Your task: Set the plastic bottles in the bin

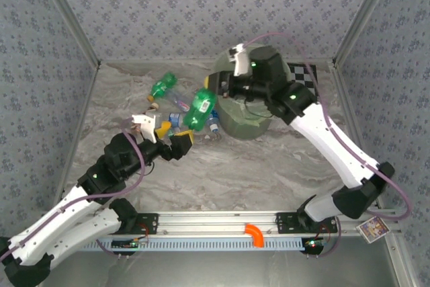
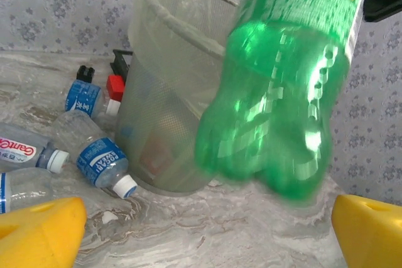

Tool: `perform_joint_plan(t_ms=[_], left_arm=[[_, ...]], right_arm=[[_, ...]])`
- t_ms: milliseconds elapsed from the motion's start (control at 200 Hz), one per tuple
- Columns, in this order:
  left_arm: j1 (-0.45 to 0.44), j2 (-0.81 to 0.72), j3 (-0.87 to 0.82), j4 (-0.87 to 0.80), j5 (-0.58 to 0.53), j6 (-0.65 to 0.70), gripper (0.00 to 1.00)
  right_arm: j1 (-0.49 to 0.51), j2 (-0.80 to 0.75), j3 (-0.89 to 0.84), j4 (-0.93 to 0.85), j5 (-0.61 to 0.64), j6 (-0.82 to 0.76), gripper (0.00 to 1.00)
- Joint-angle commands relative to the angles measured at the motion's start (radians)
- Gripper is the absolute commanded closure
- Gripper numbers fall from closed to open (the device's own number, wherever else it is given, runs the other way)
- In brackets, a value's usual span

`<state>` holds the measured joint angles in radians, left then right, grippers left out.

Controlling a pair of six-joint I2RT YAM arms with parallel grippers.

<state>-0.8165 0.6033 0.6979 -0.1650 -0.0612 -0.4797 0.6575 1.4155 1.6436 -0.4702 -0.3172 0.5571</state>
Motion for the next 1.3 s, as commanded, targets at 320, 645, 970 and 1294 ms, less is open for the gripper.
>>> perform_joint_plan(t_ms=[320,645,970,1294], left_arm=[[-0.001,-0.028,-0.020,-0.035,-0.095,-0.029,0.00],[0.004,-0.088,-0.066,-0.063,-0.114,-0.046,0.00],[0.036,-0.089,-0.092,-0.111,-0.170,-0.060,0.00],[0.115,0.041,-0.072,-0.195,-0.249,-0.105,0.00]], right_arm=[[-0.273,-0.177,-0.043,-0.034,0.386,-0.176,0.71],[-0.281,-0.036,-0.096,0.017,0.372,-0.178,0.71],[-0.244,0.110,-0.029,-0.088,0.327,-0.175,0.32],[-0.231,0.015,-0.021,-0.102,0.349,-0.178,0.00]])
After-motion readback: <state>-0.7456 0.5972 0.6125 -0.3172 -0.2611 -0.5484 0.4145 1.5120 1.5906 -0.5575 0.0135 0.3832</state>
